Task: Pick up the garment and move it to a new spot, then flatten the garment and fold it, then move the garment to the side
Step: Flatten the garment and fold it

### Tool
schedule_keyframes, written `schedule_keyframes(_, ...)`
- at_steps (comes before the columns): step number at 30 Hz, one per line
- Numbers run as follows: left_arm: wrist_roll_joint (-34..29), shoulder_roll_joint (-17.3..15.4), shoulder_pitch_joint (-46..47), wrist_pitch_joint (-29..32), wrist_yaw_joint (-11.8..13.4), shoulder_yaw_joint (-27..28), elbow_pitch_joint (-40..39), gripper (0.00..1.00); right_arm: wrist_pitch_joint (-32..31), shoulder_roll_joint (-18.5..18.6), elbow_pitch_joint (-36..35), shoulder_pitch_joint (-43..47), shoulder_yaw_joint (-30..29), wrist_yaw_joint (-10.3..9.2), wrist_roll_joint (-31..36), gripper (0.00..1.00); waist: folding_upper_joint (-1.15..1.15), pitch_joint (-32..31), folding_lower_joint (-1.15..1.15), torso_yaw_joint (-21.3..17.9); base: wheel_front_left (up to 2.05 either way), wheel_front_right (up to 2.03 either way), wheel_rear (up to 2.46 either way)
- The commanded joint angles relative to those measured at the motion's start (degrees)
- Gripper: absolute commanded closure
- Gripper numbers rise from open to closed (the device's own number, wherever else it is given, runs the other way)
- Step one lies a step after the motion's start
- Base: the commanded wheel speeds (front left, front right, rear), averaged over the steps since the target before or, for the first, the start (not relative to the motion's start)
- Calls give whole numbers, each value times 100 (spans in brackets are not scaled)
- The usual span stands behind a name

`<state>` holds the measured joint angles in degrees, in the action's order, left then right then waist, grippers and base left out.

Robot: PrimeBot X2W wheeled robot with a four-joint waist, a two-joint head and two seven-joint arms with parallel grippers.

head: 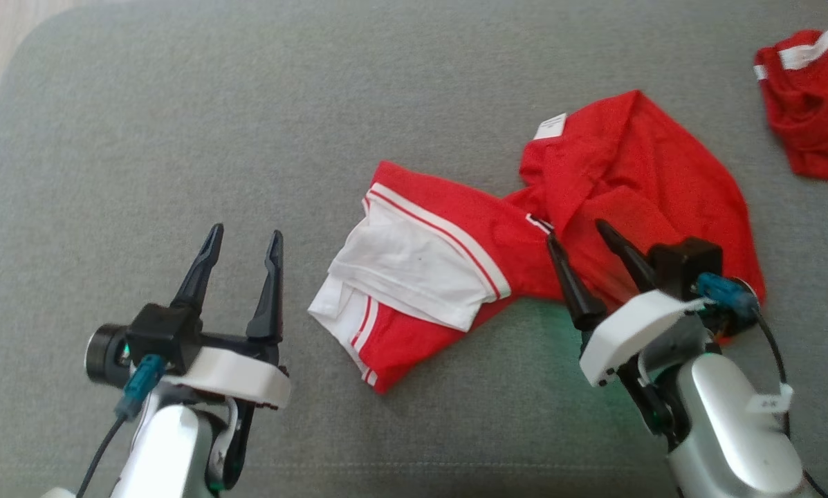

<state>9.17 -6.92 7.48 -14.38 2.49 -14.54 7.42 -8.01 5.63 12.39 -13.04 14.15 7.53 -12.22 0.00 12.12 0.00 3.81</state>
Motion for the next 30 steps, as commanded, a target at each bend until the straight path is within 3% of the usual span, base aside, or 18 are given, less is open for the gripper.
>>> schedule_keyframes(1,23,-30,242,-50,-11,139,-159,0,44,-64,-46,-193,137,-4,-46,0,0,77,0,88,0,0,0)
schedule_keyframes(2,26,-20,253,-52,-8,139,-148,0,56,-66,44,-255,145,-4,-57,5,0,95,0,101,0,0,0)
schedule_keyframes(3,28,-12,263,-54,-6,139,-137,0,55,-67,134,-310,159,-4,-78,51,0,108,0,111,0,0,0)
schedule_keyframes(4,29,-6,272,-55,-6,139,-128,0,45,-68,219,-358,176,-4,-115,63,0,121,0,117,0,0,0)
schedule_keyframes(5,29,-1,280,-57,-5,139,-123,0,60,-58,287,-410,186,-4,-131,89,0,137,0,120,0,0,0)
schedule_keyframes(6,29,3,287,-58,-6,139,-116,0,85,-48,342,-457,194,-4,-145,100,0,148,0,123,0,0,0)
schedule_keyframes(16,-6,9,334,-61,-11,185,-163,0,432,139,319,-790,-84,-4,-248,100,0,207,0,85,0,0,0)
schedule_keyframes(21,-28,25,390,-61,-38,193,-208,0,488,376,419,-1367,-327,-4,-306,100,0,306,0,100,0,0,0)
schedule_keyframes(30,-97,132,695,-62,-150,81,-248,0,949,1062,2022,-2884,-435,-4,-635,100,0,727,0,363,0,0,0)
